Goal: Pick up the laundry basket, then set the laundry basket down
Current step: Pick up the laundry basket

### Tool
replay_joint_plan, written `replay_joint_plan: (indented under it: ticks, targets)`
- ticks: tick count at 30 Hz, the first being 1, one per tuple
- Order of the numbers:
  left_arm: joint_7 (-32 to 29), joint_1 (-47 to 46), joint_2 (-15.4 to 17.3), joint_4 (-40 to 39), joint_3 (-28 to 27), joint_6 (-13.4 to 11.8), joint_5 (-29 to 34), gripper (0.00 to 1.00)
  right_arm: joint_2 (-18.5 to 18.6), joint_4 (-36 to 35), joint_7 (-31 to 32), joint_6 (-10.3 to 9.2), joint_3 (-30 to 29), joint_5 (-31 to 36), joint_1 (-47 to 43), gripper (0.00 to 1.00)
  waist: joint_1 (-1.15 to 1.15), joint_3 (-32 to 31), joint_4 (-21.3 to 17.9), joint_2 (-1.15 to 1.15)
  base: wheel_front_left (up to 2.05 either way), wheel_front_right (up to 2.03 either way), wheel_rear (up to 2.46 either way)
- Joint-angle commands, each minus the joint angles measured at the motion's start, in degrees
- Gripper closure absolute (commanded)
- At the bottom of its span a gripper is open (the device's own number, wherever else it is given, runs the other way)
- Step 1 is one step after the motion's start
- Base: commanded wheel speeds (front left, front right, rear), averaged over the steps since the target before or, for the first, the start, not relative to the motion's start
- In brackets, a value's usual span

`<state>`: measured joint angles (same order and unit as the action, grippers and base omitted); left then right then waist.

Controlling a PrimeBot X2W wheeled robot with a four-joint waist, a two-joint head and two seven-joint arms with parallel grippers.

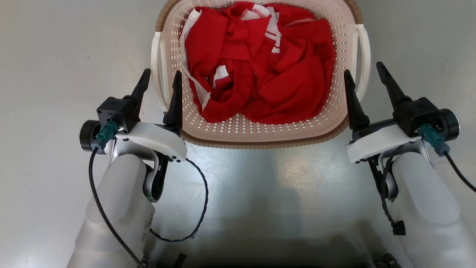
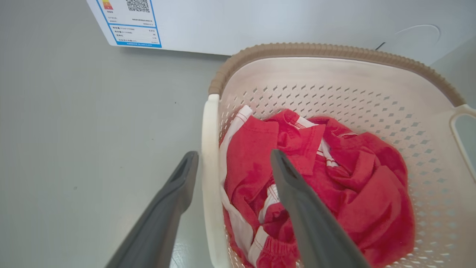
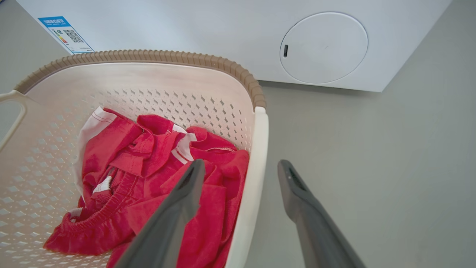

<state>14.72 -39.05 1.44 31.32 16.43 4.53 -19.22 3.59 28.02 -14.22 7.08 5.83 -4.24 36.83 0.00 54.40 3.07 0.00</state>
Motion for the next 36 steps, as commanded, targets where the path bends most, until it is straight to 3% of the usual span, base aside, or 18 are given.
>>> replay_joint_plan:
  ticks: [1, 36]
  targets:
    - [0.3, 0.7, 1.4, -0.4, -1.4, -0.1, -1.0, 0.0, -0.7, -1.0, -0.8, 0.41, 1.2, -0.7, -1.3, 0.0, 0.0, 0.5, 0.2, 0.0, 0.0, 0.0, 0.0]
    - [0.3, 0.4, 1.4, -0.7, 0.3, -1.2, -0.8, 0.0, -0.7, -0.5, -0.8, 0.41, 4.1, -5.1, -0.8, 0.0, 0.0, 4.2, 0.0, 0.0, 0.0, 0.0, 0.0]
